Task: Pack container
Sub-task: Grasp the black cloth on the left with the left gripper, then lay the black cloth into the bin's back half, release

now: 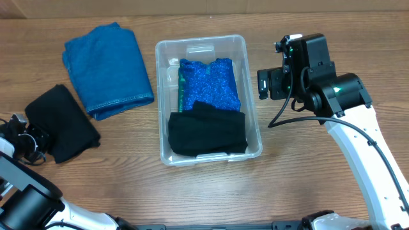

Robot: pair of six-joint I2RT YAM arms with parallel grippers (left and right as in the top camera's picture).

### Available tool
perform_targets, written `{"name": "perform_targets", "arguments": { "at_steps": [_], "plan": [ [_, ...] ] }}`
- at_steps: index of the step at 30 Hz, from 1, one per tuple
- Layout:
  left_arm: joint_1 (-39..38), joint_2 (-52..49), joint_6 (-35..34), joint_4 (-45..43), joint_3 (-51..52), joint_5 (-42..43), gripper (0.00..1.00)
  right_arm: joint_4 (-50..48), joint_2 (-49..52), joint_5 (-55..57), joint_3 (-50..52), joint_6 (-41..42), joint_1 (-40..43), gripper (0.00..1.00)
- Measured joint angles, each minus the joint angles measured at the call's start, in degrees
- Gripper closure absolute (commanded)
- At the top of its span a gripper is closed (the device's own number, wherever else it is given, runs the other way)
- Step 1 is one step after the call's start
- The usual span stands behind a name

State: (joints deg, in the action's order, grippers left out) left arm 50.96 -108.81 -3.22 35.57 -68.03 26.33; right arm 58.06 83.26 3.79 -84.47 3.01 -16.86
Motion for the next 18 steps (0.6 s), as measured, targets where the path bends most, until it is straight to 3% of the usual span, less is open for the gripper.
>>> {"name": "perform_targets", "arguments": {
  "at_steps": [4,7,10,13,14,15,18],
  "plan": [
    [-0.6,2.9,-2.6,0.0,0.1,8.3,0.96,0.0,0.0,0.0,0.0,0.0,0.0,0.00],
    [-5.4,16.4,-6.3,-1.3,0.4,14.0,0.96,0.0,-0.6,1.7,0.0,0.0,0.0,0.00],
    [-17.8,32.9,-8.0,-1.6,0.2,17.0,0.96,0.0,-4.1,3.9,0.0,0.0,0.0,0.00],
    [-31.8,40.6,-8.5,-1.2,0.2,18.4,0.96,0.0,-7.4,4.6,0.0,0.0,0.0,0.00],
    [-37.2,41.3,-8.4,-1.2,0.2,17.1,0.96,0.1,-7.8,4.7,0.0,0.0,0.0,0.00],
    [-47.9,41.6,-8.4,-0.6,0.2,13.7,0.96,0.5,-7.8,4.8,0.0,0.0,0.0,0.00],
    [-59.8,40.0,-9.6,-6.3,0.2,2.6,0.96,1.0,-7.8,4.8,0.0,0.0,0.0,0.00]
  ]
}}
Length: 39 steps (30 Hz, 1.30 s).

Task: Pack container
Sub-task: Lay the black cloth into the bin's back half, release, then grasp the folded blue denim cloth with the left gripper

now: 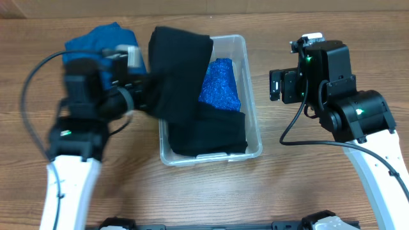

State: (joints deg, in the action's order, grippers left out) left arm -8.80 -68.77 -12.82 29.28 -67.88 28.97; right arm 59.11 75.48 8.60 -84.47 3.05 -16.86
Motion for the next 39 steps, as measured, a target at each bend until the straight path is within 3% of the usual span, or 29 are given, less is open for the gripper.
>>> {"name": "perform_targets", "arguments": {
  "at_steps": [3,6,12,25,26,30,31,39],
  "plan": [
    [-12.9,-7.0,-3.7,-7.6,0.0,-8.5,0.96,0.1,0.0,0.0,0.0,0.1,0.0,0.00],
    [-15.9,-14.3,-8.8,-12.0,0.0,-11.8,0.96,0.1,0.0,0.1,0.0,0.7,0.0,0.00],
    [-16.2,-24.5,-17.6,-17.9,0.0,-16.7,0.96,0.2,0.0,0.4,0.0,1.1,0.0,0.00],
    [-18.6,-25.2,-24.8,-19.2,0.0,-20.1,0.96,0.1,0.0,0.4,0.0,1.2,0.0,0.00],
    [-18.9,-25.7,-24.9,-19.3,0.0,-20.0,0.89,0.0,0.0,0.4,0.0,1.2,0.0,0.00],
    [-19.0,-29.8,-25.4,-19.3,0.0,-19.6,0.06,0.0,0.0,0.9,0.0,1.4,0.3,0.00],
    [-19.0,-30.2,-25.6,-19.3,0.0,-19.4,0.00,0.0,0.0,1.4,0.0,2.3,1.4,0.00],
    [-17.0,-29.0,-22.8,-15.5,0.0,-18.1,0.00,0.1,0.0,-4.2,0.0,5.3,21.1,0.00]
  ]
}}
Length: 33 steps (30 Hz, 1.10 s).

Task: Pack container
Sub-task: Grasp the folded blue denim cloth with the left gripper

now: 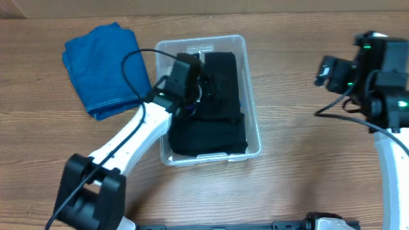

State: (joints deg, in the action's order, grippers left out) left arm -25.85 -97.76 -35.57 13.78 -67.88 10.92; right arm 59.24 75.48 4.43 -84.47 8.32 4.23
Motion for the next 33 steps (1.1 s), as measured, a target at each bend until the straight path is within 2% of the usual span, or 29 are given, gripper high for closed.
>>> {"name": "perform_targets", "arguments": {
  "at_steps": [3,7,10,14,18,23,29,33],
  "plan": [
    [4.6,5.7,3.2,6.6,-0.1,-1.0,0.00,0.1,0.0,-3.0,0.0,0.4,4.6,0.00],
    [15.4,19.6,5.2,17.2,-0.3,-7.3,0.00,0.3,0.9,-5.9,0.0,0.5,5.2,0.00],
    [23.1,26.7,9.0,18.7,-0.4,-9.6,0.00,0.3,2.1,-6.6,0.0,0.5,5.2,0.00],
    [30.7,28.6,16.4,19.8,-0.4,-10.1,0.00,0.3,2.4,-6.9,0.0,0.5,5.1,0.00],
    [44.3,21.2,18.9,17.6,-0.4,-4.9,0.00,0.3,2.4,-7.3,0.0,0.5,5.2,0.00],
    [58.1,4.1,19.5,12.4,-4.2,11.5,0.00,0.2,2.4,-9.0,0.0,0.5,5.2,0.00],
    [58.9,-15.8,21.2,13.6,-18.5,21.6,0.00,0.0,2.4,-9.1,0.0,0.5,5.2,0.00],
    [58.9,-23.2,21.2,14.4,-21.0,23.4,0.00,-0.1,2.4,-9.1,0.0,0.4,5.2,0.00]
  ]
}}
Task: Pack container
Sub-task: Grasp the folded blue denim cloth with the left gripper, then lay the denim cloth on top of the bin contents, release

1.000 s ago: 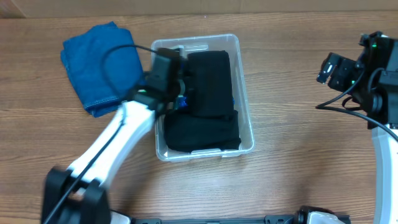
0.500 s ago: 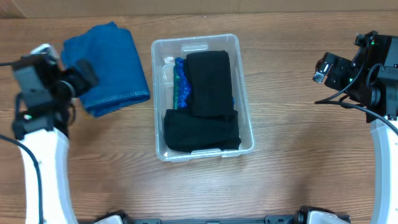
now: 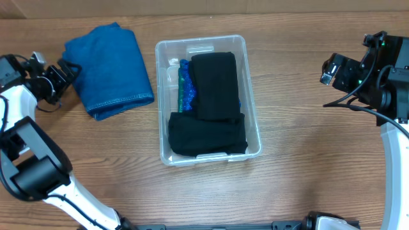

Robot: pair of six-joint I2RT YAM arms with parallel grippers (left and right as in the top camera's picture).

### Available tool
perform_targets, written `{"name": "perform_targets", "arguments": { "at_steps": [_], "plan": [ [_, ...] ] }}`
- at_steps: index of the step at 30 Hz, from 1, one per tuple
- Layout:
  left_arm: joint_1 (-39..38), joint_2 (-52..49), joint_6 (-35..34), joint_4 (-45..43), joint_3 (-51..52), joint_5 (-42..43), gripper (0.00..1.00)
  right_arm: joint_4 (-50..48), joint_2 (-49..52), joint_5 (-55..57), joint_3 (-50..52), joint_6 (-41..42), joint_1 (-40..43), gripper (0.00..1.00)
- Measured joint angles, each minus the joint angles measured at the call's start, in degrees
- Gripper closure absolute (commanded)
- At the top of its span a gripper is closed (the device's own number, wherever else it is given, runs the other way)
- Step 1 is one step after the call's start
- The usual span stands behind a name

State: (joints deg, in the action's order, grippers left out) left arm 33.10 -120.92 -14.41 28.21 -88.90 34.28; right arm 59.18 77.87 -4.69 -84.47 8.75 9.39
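A clear plastic container (image 3: pixel 253 121) sits mid-table. At its near end lies a folded black cloth (image 3: pixel 208 135). A second black cloth (image 3: pixel 215 86) rests on a sparkly blue cloth (image 3: pixel 185 89) at the far end, leaving only a strip of blue showing. A folded blue towel (image 3: pixel 108 67) lies on the table to the container's left. My left gripper (image 3: pixel 65 73) is at the towel's left edge, open and holding nothing. My right gripper (image 3: pixel 331 69) hangs far to the right of the container; its jaws are too small to read.
The left arm curves along the table's left edge, and the right arm stands at the right edge. Bare wood lies between the container and the right gripper and in front of the container.
My left gripper has left the container, where it was over the second black cloth, and is now at the blue towel's left edge. The cloth stays in the container. The right arm has barely moved.
The second black cloth first lay on the table at the left, near my left gripper. Then the left gripper held it over the container's left rim. Later it was laid on the sparkly blue cloth while the right arm drew back to the right. Now the left gripper is beside the towel.
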Motion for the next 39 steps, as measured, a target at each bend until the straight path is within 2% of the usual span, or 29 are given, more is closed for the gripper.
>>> {"name": "perform_targets", "arguments": {
  "at_steps": [3,8,9,10,11,12,13,17,22,26,31,33,35,39],
  "plan": [
    [-0.1,-5.5,0.1,0.2,-0.2,0.6,0.00,0.0,0.4,0.0,0.0,0.0,0.0,0.00],
    [-1.8,-7.3,-0.2,-2.8,-1.5,4.0,0.00,0.6,3.1,0.0,0.0,0.0,0.0,0.00],
    [-2.7,-7.6,-0.2,-3.8,-1.5,4.9,0.04,0.6,3.4,0.0,0.0,0.0,0.0,0.00],
    [-3.8,-7.7,-0.2,-4.5,-1.5,5.2,0.25,0.6,3.5,0.0,0.0,0.0,0.0,0.00],
    [-4.4,-7.7,-0.2,-4.7,-1.5,5.1,0.60,0.6,3.5,0.0,0.0,0.0,0.0,0.00],
    [-4.7,-7.8,-0.4,-4.7,-1.5,5.1,0.90,0.6,3.5,0.0,0.0,0.0,0.0,0.00],
    [-5.1,-8.2,-0.5,-4.6,-1.5,5.4,0.96,0.7,3.5,0.0,0.0,0.0,0.0,0.00],
    [-5.9,-8.7,-1.9,-3.2,-1.5,9.7,0.96,0.9,3.5,0.0,0.0,0.0,0.0,0.00],
    [-6.3,-4.8,0.0,6.6,-1.4,11.2,0.96,1.1,3.5,-1.4,0.0,0.0,0.0,0.00],
    [-7.9,13.3,1.3,11.6,0.3,10.7,0.96,1.4,3.5,-2.1,0.0,0.0,0.0,0.00],
    [-10.0,38.3,0.4,11.3,0.4,9.8,0.96,1.4,3.5,-2.4,0.0,0.0,0.0,0.00],
    [-15.8,47.1,-1.3,11.5,0.3,9.2,0.96,1.4,3.5,-2.4,0.0,0.0,0.0,0.00],
    [-22.7,51.3,-3.5,12.8,0.3,7.1,0.96,1.4,3.5,-2.4,0.0,0.0,0.0,0.00],
    [-42.7,51.7,-7.8,14.3,0.4,-2.7,0.96,1.5,3.5,-2.4,0.0,0.0,0.0,0.00]
  ]
}}
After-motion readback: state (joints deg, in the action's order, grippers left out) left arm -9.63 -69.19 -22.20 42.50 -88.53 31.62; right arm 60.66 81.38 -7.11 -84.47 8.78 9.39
